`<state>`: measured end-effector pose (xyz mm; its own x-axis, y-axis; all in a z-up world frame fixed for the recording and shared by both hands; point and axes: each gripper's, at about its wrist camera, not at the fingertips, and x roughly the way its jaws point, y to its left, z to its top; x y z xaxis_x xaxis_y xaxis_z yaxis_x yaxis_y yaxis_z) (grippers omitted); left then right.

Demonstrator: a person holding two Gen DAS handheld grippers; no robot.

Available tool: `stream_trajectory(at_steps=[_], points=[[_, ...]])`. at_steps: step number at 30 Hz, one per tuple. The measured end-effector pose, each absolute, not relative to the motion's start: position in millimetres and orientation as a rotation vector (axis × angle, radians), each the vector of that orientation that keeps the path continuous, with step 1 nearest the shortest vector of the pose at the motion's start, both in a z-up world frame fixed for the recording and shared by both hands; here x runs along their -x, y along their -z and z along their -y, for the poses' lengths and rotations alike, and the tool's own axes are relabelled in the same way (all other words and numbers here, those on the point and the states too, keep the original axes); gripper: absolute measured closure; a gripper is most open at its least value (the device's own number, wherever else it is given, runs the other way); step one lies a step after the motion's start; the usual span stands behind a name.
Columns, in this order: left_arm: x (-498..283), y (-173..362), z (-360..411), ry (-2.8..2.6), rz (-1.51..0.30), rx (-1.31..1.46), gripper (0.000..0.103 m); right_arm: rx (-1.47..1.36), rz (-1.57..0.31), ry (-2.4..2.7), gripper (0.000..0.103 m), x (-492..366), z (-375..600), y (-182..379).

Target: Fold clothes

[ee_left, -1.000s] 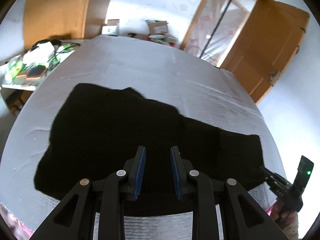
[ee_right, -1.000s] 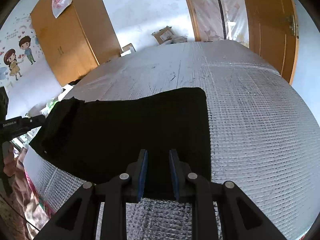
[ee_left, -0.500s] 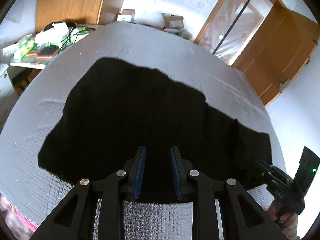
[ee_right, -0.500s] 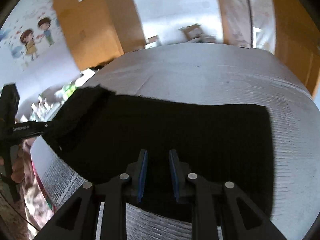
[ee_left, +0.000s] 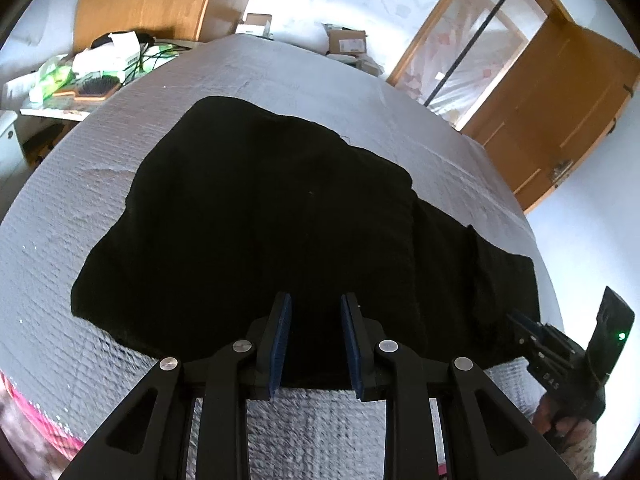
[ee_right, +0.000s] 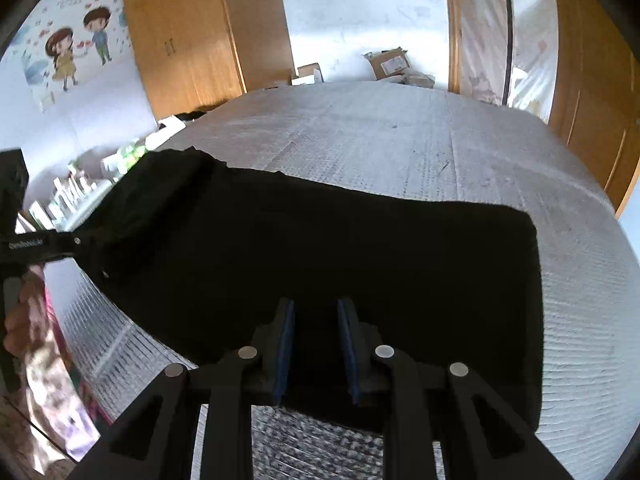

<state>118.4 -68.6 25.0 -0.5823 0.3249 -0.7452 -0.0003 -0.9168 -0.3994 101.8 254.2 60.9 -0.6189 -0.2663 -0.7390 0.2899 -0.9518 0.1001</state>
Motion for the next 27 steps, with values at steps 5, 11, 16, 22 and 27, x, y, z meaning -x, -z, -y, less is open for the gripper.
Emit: stream_trajectory(at_steps=[5,11,16,22,27], points=[[-124.6,-23.6,66.5,-2.562,0.576,1.317,0.077,-1.179,-0.05,2.586,0.081,-99.7,-261.3,-60.4],[-130.9,-22.4,68.7,-2.54,0.606,1.316,0.077,-1.187,-0.124,2.603,0.081,-100.7,-259.6,-62.1],[-133.0,-23.3,82.0,-2.524,0.682,1.293,0.077,-1.131,-0.137,2.677,0.08,-104.5,-244.5,-77.2],[-140.4,-33.9,95.9,-2.582,0.68,1.238,0.077,-1.127,-0.125,2.596,0.08,-98.0,-224.6,-62.6],[-140.6,-34.7,115.3,-2.617,0.716,1.236,0.077,-1.144,-0.113,2.591,0.08,-97.8,-227.3,-63.4]])
